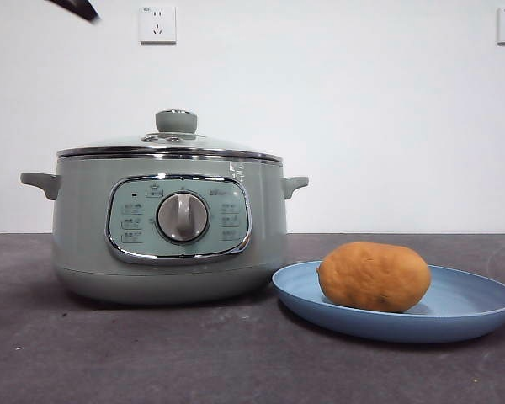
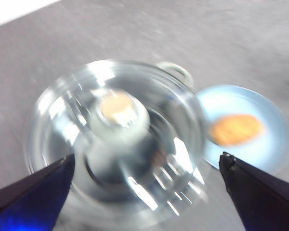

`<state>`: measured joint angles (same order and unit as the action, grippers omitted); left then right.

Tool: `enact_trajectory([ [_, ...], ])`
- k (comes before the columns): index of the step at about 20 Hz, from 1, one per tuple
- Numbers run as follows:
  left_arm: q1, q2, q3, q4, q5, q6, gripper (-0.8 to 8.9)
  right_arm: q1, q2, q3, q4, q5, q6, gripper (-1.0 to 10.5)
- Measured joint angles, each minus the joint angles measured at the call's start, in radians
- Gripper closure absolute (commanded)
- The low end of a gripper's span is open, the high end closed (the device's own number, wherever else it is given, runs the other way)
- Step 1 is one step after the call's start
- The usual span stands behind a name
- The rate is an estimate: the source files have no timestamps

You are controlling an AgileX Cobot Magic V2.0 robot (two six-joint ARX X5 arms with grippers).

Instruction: Take the potato out from the steamer,put the potato on the plate,close the lid

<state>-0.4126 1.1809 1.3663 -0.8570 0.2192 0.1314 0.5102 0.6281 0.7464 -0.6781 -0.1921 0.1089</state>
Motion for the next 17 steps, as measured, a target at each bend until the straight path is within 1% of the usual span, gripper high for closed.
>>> enact_trajectory([
  [1,0.000,-0.045,0.000,-0.056,0.032,-0.013,3.17,0.000,0.000,0.000,-0.029,-0.026,0.000,4.5],
  [2,0.000,-0.083,0.000,-0.106,0.063,-0.023,3.52,0.000,0.000,0.000,-0.058,-0.050,0.000,4.5],
  [3,0.000,-0.112,0.000,-0.150,0.082,-0.031,4.44,0.000,0.000,0.000,-0.085,-0.068,0.000,4.5],
  [4,0.000,-0.140,0.000,-0.196,0.094,-0.037,5.71,0.000,0.000,0.000,-0.106,-0.070,0.000,5.0],
  [5,0.000,-0.165,0.000,-0.240,0.099,-0.040,6.99,0.000,0.000,0.000,-0.128,-0.070,0.000,6.3],
  [6,0.000,-0.181,0.000,-0.270,0.099,-0.043,8.18,0.000,0.000,0.000,-0.152,-0.070,0.000,8.2],
  [7,0.000,-0.195,0.000,-0.298,0.099,-0.046,8.21,0.000,0.000,0.000,-0.177,-0.070,0.000,9.8],
  [8,0.000,-0.204,0.000,-0.319,0.099,-0.047,8.22,0.000,0.000,0.000,-0.197,-0.070,0.000,9.5],
  [11,0.000,-0.209,0.000,-0.348,0.099,-0.047,8.22,0.000,0.000,0.000,-0.205,-0.070,0.000,9.5],
  [17,0.000,-0.208,0.000,-0.348,0.099,-0.050,8.17,0.000,0.000,0.000,-0.205,-0.067,0.000,9.5],
])
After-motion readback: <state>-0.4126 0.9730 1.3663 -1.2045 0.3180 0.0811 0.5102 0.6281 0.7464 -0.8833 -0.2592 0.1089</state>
